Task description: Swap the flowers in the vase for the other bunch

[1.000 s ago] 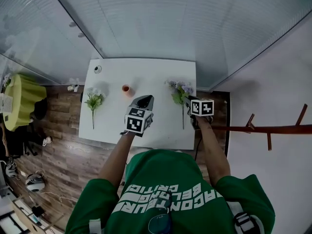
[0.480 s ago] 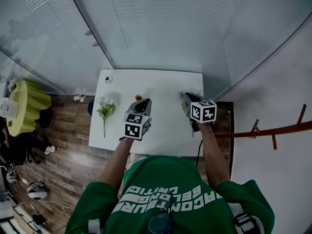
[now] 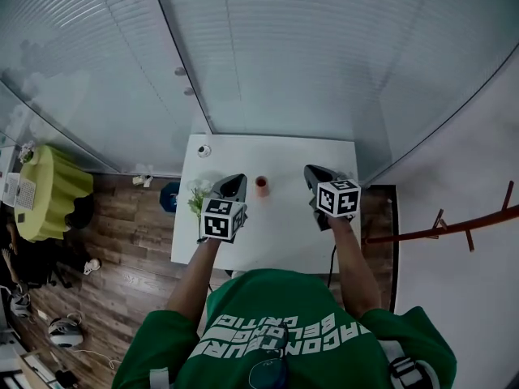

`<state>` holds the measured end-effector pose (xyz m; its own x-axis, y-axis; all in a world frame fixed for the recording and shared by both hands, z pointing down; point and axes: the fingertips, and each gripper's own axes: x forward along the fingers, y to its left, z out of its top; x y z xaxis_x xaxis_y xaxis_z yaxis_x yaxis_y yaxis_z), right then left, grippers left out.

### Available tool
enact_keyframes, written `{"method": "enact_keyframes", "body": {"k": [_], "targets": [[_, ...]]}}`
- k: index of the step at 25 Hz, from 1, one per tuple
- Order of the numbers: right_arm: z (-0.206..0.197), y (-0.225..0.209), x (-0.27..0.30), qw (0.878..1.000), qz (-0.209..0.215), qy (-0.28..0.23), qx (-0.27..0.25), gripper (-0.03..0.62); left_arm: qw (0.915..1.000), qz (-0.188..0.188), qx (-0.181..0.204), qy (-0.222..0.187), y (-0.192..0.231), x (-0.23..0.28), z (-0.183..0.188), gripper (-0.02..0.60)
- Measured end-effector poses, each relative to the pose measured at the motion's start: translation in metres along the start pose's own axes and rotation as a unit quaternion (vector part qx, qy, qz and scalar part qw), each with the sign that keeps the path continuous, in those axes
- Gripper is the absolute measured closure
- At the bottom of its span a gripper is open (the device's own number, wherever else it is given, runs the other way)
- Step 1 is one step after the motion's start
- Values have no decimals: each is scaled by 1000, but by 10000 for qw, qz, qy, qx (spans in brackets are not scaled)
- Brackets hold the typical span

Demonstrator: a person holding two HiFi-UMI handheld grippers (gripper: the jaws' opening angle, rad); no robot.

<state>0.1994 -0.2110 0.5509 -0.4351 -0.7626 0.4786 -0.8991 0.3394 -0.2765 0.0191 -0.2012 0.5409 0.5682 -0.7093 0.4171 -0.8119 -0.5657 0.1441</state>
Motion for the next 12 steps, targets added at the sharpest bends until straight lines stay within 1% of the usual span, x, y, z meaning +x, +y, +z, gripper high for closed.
{"method": "enact_keyframes", "body": {"k": [6, 12], "targets": [[2, 25, 18, 10000, 18, 21, -46, 580, 10000, 44, -52, -54, 30, -11, 0, 581], [4, 31, 25, 9999, 41, 76, -101, 580, 9999, 72, -96, -83, 38, -12, 0, 582]]}}
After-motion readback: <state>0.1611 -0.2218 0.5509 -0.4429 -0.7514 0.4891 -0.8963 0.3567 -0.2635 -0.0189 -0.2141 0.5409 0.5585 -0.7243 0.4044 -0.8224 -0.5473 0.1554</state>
